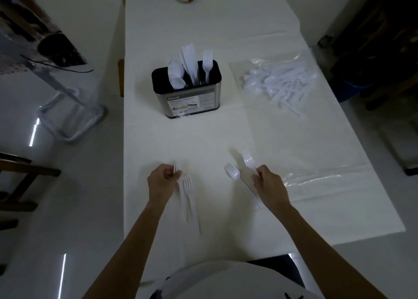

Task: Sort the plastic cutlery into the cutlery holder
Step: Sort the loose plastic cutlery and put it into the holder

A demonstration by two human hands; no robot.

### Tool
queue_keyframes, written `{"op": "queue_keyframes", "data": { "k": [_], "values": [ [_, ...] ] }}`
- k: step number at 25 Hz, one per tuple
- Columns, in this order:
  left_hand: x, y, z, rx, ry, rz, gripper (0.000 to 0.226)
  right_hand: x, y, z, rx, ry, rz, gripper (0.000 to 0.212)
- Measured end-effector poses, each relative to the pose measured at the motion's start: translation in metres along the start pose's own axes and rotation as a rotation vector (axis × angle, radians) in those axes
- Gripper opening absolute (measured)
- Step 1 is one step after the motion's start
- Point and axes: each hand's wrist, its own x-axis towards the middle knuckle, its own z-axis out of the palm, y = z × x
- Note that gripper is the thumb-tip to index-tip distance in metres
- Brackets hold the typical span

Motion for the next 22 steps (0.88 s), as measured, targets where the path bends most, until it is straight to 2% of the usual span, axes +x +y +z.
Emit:
{"op": "queue_keyframes", "data": {
  "k": [3,6,9,11,17,22],
  "values": [
    [-0.014,-0.004,-0.001,-0.167,-0.070,-0.079,0.016,-0.015,0.004,0.003,0.090,0.081,-0.054,0.013],
    [-0.028,-0.008,0.003,-0.202,-0.114,-0.082,0.026,-0.023,0.007,0.016,0.106,0.074,-0.065,0.017],
    [-0.034,-0.007,0.008,-0.174,-0.122,-0.055,0.030,-0.025,0.002,0.026,-0.029,-0.009,-0.075,0.035],
    [-0.034,-0.005,0.011,-0.150,-0.111,-0.046,0.030,-0.024,-0.001,0.028,-0.155,-0.010,-0.088,0.038],
    [-0.025,0.001,0.017,0.161,-0.098,0.026,0.037,-0.018,-0.002,0.033,-0.413,0.168,-0.243,0.029],
    [-0.023,0.008,0.016,0.130,-0.156,0.058,0.025,-0.015,0.000,0.034,-0.501,0.263,-0.343,0.017]
  ]
}}
